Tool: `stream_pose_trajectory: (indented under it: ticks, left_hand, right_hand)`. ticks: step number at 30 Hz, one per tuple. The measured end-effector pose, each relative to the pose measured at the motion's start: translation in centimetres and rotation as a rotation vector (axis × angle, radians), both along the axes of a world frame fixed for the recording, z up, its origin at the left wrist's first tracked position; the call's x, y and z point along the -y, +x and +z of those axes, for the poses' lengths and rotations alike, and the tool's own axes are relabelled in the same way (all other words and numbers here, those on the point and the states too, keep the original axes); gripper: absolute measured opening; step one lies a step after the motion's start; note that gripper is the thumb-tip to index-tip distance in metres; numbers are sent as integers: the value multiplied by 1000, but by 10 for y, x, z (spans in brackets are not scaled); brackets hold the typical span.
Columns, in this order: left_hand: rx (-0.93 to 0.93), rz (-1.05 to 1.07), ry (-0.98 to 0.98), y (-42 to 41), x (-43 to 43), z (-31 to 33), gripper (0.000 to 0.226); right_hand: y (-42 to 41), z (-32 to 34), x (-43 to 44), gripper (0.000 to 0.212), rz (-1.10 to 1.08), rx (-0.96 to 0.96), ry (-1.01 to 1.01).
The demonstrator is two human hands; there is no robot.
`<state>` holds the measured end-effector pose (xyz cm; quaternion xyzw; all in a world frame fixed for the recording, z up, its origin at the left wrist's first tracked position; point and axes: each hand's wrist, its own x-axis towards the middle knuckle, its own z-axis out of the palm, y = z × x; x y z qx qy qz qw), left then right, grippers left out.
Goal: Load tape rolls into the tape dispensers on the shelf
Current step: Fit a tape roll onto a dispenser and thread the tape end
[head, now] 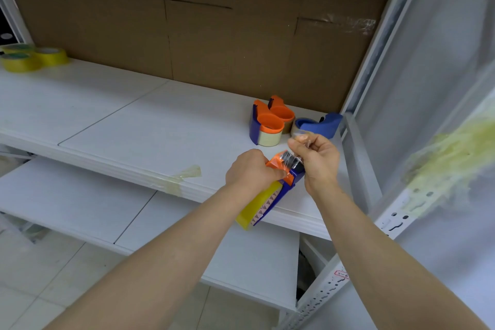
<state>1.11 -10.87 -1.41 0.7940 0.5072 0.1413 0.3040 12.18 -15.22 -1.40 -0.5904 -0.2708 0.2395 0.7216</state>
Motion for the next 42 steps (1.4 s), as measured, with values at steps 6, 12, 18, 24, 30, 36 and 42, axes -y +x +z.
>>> stream_pose_trajectory:
  ticks: [6, 12, 18, 24, 30, 36, 42]
  left_hand:
    - [-73, -21, 30, 6, 3, 2, 47]
    - [31, -54, 22, -4, 4, 2, 31]
    - [169, 12, -12, -11, 4, 1, 28]
    - [149, 14, -13, -9, 2, -1, 28]
    - [140, 2, -50, -7, 3, 4, 29]
    - [201, -18, -151, -11, 8, 3, 30]
    - [281, 20, -215, -17, 7, 8, 28]
  right_hand:
    - [-1, -6, 4, 29, -133, -189, 44]
    - [-7, -5, 2, 27, -161, -160, 34]
    - [-12, -1, -2, 30, -171, -127, 45]
    - [-10, -5, -1, 29, -196, -138, 13]
    - [-10, -8, -1, 29, -229, -168, 55]
    - [-12, -8, -1, 29, -206, -223, 143]
    - [-16, 1, -5, 26, -159, -200, 158]
